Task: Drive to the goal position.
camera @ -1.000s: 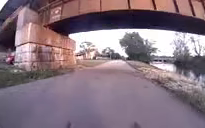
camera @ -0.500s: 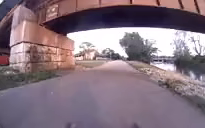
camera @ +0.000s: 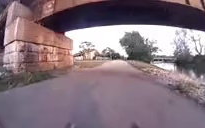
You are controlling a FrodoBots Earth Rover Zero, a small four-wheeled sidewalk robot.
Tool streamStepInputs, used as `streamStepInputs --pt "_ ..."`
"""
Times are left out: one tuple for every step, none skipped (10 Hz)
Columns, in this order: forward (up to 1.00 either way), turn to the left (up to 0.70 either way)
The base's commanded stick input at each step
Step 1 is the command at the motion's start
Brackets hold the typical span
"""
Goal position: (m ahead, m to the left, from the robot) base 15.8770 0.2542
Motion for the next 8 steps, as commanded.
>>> streamStepInputs --pt "1.0 0.0" --pt "1.0 0.0" --pt "1.0 0.0" --pt "1.0 0.0" --pt "1.0 0.0" --pt "1.0 0.0" --pt "1.0 0.0" --pt "1.0 0.0"
